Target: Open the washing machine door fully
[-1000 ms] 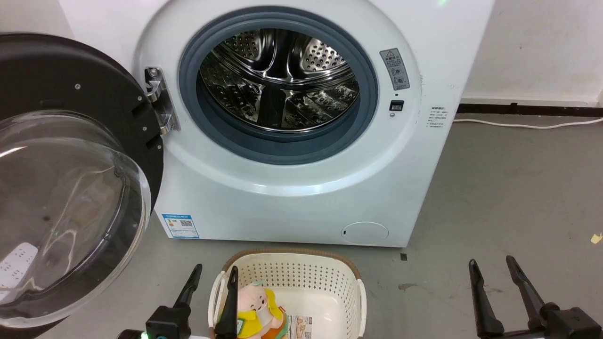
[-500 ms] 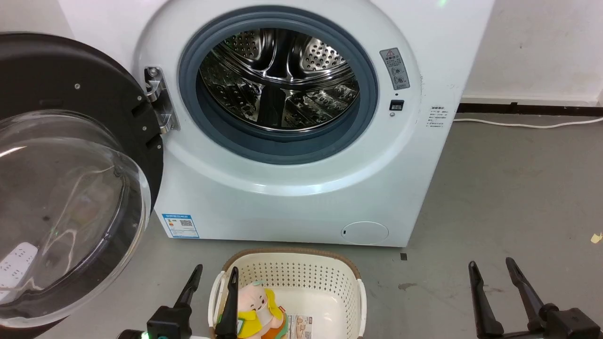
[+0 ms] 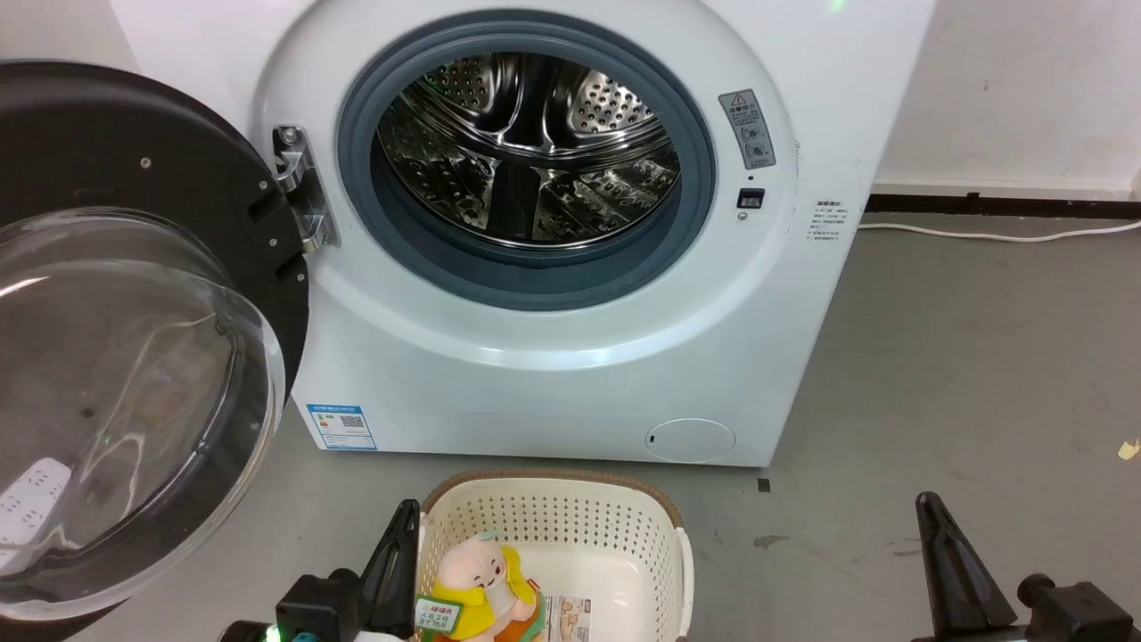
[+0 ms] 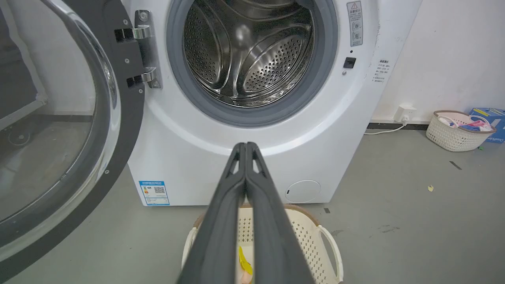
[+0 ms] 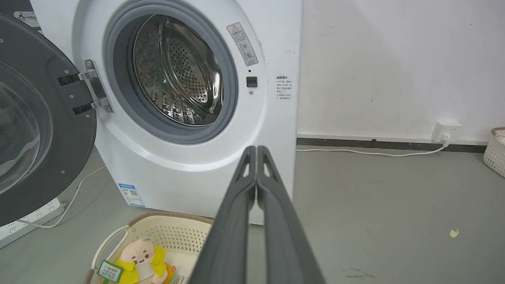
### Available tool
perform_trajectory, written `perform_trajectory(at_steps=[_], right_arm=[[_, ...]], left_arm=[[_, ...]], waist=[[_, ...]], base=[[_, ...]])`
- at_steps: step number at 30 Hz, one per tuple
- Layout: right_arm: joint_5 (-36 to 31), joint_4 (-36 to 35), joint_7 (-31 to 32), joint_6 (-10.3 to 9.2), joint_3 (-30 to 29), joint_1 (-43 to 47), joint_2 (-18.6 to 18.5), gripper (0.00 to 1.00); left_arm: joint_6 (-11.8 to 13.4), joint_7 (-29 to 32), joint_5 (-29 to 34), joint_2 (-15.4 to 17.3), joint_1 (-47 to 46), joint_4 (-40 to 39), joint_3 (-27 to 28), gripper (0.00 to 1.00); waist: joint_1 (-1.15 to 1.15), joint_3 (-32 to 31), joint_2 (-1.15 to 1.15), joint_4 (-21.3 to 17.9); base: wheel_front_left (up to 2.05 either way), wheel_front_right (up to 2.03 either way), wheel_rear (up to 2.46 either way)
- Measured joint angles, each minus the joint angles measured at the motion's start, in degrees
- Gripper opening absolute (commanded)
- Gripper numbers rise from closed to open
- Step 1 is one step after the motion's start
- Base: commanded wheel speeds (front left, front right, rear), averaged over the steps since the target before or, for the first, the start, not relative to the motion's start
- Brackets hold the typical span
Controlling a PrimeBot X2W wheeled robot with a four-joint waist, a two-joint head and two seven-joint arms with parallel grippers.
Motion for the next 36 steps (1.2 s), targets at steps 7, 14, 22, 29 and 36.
perform_trajectory(at_steps=[7,14,22,29,36], right_arm=[[-0.1,0.0,0.6,0.0,0.0,0.0,0.0,0.0],[-0.6,0.0,1.5,0.0,0.1,-0.1,0.0,0.0],[-1.2,0.0,2.5,0.0,0.2,-1.0,0.0,0.0],[-1.6,0.0,3.3,0.0,0.3,-1.2,0.0,0.0],[-1.6,-0.1,4.1,0.0,0.4,-1.5,0.0,0.0]], left_arm=[[0.0,0.6,0.3,0.0,0.0,-0.4,0.3,0.0],[0.0,1.5,0.6,0.0,0.0,-1.0,0.6,0.0],[0.1,2.5,1.1,0.0,0.0,-1.5,1.0,0.0],[0.2,3.3,1.5,0.0,0.0,-2.0,1.6,0.0],[0.3,4.1,1.8,0.0,-0.2,-2.5,1.9,0.0]], waist=[[0.0,0.1,0.0,-0.2],[0.0,0.1,0.0,-0.3],[0.0,0.2,0.0,-0.5],[0.0,0.3,0.0,-0.7],[0.0,0.4,0.0,-0.9]], base=[[0.0,0.0,0.0],[0.0,0.0,0.0],[0.0,0.0,0.0],[0.0,0.0,0.0],[0.0,0.0,0.0]])
